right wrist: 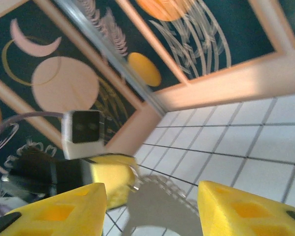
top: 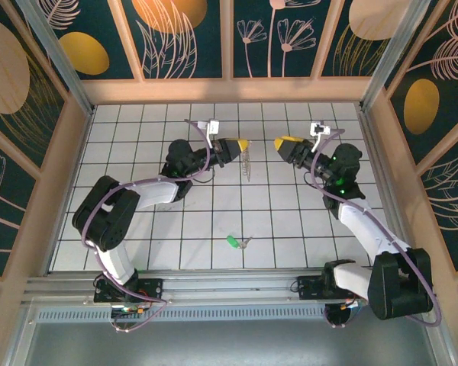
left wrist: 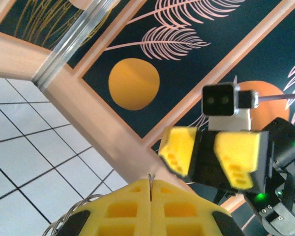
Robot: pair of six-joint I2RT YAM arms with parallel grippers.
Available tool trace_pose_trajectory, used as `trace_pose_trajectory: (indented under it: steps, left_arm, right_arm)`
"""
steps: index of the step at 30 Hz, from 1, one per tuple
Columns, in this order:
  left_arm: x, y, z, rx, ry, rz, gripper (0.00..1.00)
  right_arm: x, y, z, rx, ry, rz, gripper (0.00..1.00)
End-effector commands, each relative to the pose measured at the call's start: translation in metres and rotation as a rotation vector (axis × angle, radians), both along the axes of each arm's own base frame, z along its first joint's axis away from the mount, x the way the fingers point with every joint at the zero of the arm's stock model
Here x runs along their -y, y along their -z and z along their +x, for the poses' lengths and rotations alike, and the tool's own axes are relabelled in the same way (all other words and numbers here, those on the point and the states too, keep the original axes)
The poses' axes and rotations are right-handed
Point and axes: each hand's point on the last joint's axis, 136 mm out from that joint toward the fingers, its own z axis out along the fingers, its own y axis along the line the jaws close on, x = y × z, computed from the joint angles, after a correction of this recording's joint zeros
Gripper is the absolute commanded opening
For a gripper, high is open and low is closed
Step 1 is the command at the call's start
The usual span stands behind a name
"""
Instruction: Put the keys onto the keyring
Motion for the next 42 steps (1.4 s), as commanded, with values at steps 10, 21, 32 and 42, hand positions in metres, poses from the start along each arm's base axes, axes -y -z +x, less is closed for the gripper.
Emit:
trace_pose_trajectory:
  steps: [10,21,32,42]
  left_arm:
    - [-0.02,-0.021,0.024,0.163,-0.245,0.128,0.0]
    - [-0.042,-0.006,0.033,0.23,-0.403,0.1,0.0]
    - [-0.053,-0.013,0.052,0.238,-0.511,0.133,0.0]
    - [-0.077,-0.02,0.064,0.22,-0.525,0.087,0.0]
  right_arm:
    - [0.026,0.064,0.001,-0.194,0.171,0.0,0.52]
    - [0.022,0.123,-0.01,-0.343,0.143,-0.162,0.5]
    - [-0.031,0.174,-0.067,-0.41,-0.032,-0.418,0.48]
    - [-0.061,0.213,-0.121,-0.469,-0.117,-0.61,0.43]
